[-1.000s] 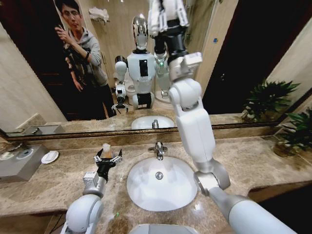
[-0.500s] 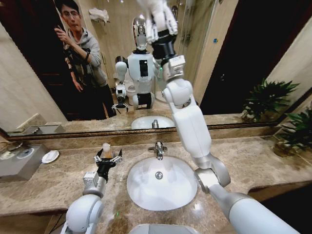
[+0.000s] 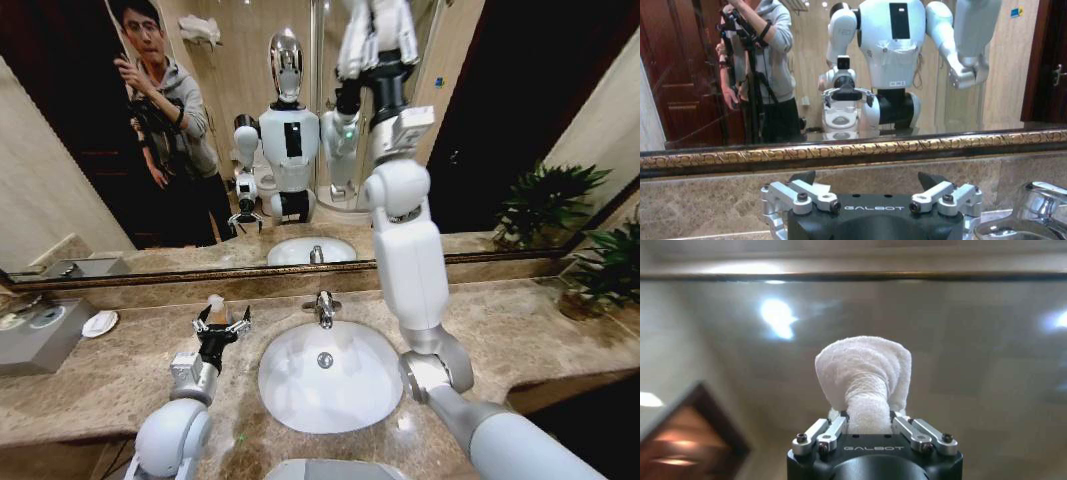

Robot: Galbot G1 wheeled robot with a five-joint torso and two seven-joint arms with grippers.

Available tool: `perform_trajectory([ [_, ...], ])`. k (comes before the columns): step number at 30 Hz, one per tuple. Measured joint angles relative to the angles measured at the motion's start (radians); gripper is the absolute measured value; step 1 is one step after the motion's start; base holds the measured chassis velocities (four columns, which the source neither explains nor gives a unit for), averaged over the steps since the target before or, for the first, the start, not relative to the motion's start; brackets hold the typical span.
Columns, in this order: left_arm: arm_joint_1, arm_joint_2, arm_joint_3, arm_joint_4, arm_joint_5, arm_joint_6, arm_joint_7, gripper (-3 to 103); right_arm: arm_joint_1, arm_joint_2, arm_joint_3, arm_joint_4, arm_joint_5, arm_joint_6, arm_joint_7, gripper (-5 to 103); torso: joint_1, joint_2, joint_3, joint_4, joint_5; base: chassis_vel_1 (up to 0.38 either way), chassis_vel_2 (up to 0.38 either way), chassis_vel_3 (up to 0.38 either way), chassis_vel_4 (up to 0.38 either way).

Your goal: Pick up the towel from the sink counter and wipe the mirror surface.

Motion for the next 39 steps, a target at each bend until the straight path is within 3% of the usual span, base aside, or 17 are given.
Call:
perform_trajectory([
  [6,0.0,0.0,0.0,0.0,0.0,0.0,0.0,100,-0.067,0.0,-0.108,-0.021,0.001,0.049,-0.041,22,0.0,0.0,0.0,0.0,-0.0001,0.0,0.0,0.0,0.0],
  [9,0.0,0.0,0.0,0.0,0.0,0.0,0.0,100,-0.094,0.0,-0.112,-0.024,0.001,0.061,-0.043,22,0.0,0.0,0.0,-0.0003,0.0001,0.0,0.0,0.0,0.0],
  [16,0.0,0.0,0.0,0.0,0.0,0.0,0.0,100,-0.163,0.0,-0.033,0.018,0.037,0.084,-0.028,22,0.0,0.0,0.0,-0.0003,0.0003,0.0,0.0,0.0,0.0],
  [22,0.0,0.0,0.0,0.0,0.0,0.0,0.0,100,-0.22,-0.068,0.119,0.122,0.086,0.098,-0.01,22,0.0,0.0,0.0,-0.0008,0.0007,0.0,0.0,0.0,0.0],
  [27,0.0,0.0,0.0,0.0,0.0,0.0,0.0,100,-0.219,-0.083,0.164,0.129,0.102,0.109,-0.007,22,0.0,0.0,0.0,-0.0008,0.0006,0.0,0.0,0.0,0.0],
  [39,0.0,0.0,0.0,0.0,0.0,0.0,0.0,100,-0.284,-0.004,-0.046,0.06,0.056,0.176,-0.069,22,0.0,0.0,0.0,0.0002,-0.0001,0.0,0.0,0.0,0.0],
])
